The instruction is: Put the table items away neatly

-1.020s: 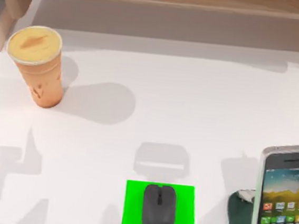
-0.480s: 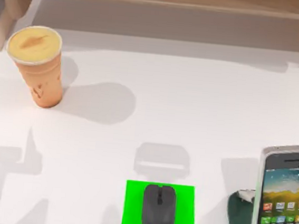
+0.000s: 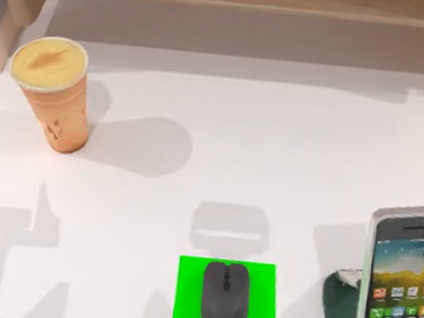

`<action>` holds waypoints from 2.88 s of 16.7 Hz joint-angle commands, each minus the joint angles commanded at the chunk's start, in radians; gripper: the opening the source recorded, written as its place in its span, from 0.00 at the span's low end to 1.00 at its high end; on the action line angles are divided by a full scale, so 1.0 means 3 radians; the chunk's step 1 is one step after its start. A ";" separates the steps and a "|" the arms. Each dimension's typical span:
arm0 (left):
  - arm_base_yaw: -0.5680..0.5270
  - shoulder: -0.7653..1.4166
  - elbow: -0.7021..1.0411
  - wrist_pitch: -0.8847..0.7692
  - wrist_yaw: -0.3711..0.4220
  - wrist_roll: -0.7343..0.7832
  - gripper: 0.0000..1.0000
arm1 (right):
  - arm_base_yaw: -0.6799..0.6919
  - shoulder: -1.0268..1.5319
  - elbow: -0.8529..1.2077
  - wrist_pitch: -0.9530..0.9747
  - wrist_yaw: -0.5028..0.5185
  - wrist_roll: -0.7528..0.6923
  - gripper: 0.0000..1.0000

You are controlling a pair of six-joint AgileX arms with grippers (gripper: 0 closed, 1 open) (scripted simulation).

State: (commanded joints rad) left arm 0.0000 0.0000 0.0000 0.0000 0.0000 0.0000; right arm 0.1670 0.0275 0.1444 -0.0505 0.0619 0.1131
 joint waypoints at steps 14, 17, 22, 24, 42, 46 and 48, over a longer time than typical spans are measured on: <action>-0.0043 0.0103 -0.0001 0.0094 -0.0028 -0.0005 1.00 | -0.0557 -0.0092 -0.0481 0.0168 -0.0206 -0.0377 1.00; -0.0169 0.0521 -0.0006 0.0474 -0.0120 -0.0029 1.00 | -0.0557 -0.0092 -0.0481 0.0168 -0.0206 -0.0377 1.00; -0.0413 0.1899 0.0004 0.1470 -0.0304 -0.0094 1.00 | -0.0557 -0.0092 -0.0481 0.0168 -0.0206 -0.0377 1.00; -0.0506 0.2655 0.0050 0.1886 -0.0368 -0.0122 1.00 | -0.0557 -0.0092 -0.0481 0.0168 -0.0206 -0.0377 1.00; -0.0835 0.6197 0.1250 0.4278 -0.0668 -0.0135 1.00 | -0.0557 -0.0092 -0.0481 0.0168 -0.0206 -0.0377 1.00; -0.0820 0.6230 0.1296 0.4265 -0.0653 -0.0132 1.00 | -0.0557 -0.0092 -0.0481 0.0168 -0.0206 -0.0377 1.00; -0.0797 0.6345 0.1437 0.4240 -0.0628 -0.0127 1.00 | -0.0557 -0.0092 -0.0481 0.0168 -0.0206 -0.0377 1.00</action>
State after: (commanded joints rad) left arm -0.2391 1.9036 0.4310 1.2721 -0.1884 -0.0382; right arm 0.0000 0.0000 0.0000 0.0000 0.0000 0.0000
